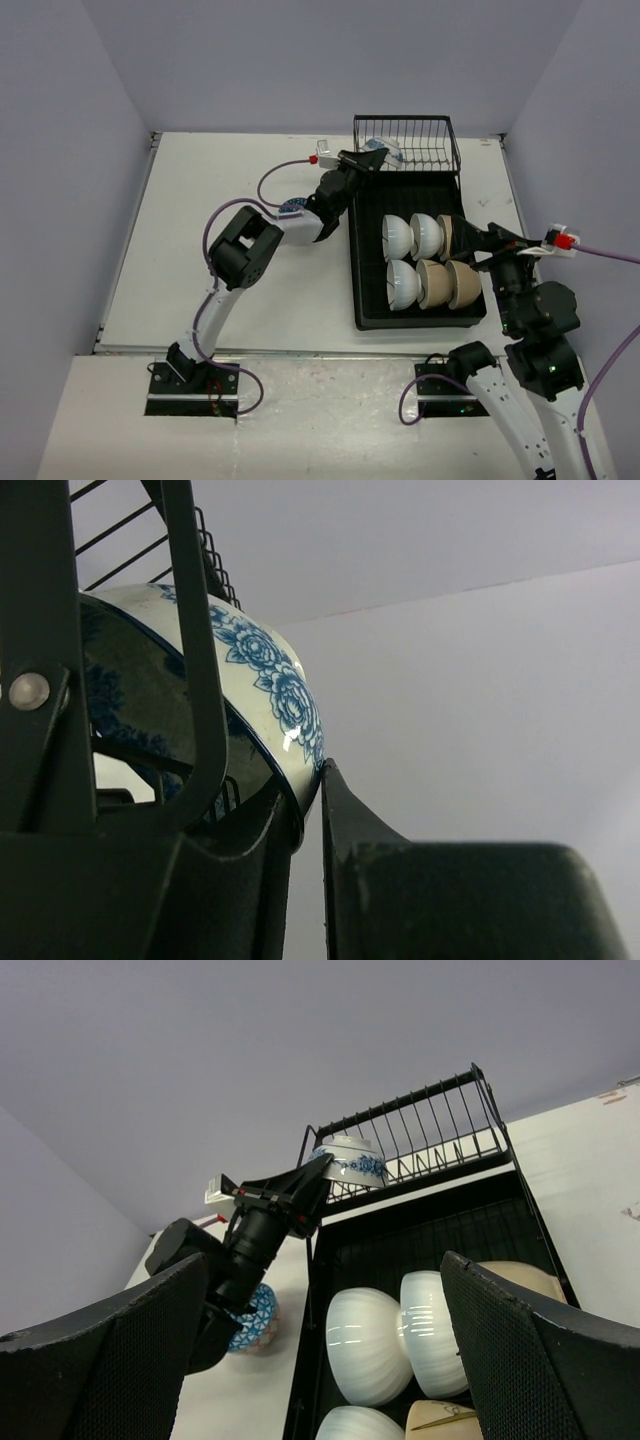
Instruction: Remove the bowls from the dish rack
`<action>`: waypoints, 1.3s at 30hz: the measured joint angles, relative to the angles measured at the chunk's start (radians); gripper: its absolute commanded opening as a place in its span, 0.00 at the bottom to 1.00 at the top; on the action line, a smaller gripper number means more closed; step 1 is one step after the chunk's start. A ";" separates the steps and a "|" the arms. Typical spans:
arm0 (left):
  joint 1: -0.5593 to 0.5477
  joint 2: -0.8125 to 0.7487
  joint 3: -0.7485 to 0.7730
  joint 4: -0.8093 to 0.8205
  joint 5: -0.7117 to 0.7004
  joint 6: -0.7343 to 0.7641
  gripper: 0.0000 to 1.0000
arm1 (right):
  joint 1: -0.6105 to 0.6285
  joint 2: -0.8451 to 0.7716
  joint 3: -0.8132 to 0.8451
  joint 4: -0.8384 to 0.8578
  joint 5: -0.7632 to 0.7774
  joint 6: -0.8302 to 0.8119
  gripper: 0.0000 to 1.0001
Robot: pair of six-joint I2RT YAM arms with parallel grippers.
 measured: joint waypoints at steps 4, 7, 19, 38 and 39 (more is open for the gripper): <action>0.011 0.029 0.040 0.032 0.027 0.025 0.00 | 0.000 0.000 0.000 0.000 -0.001 -0.002 0.99; 0.021 0.056 0.076 0.057 0.040 0.042 0.00 | 0.000 0.000 0.000 0.001 -0.003 -0.006 0.99; 0.039 0.125 0.173 0.088 0.089 0.074 0.00 | 0.000 -0.005 -0.005 0.015 -0.005 -0.008 0.99; 0.049 0.142 0.208 0.153 0.138 0.096 0.00 | 0.000 -0.013 -0.013 0.016 -0.027 -0.014 0.99; 0.050 0.142 0.208 0.164 0.141 0.098 0.00 | 0.000 -0.013 -0.013 0.016 -0.027 -0.014 0.99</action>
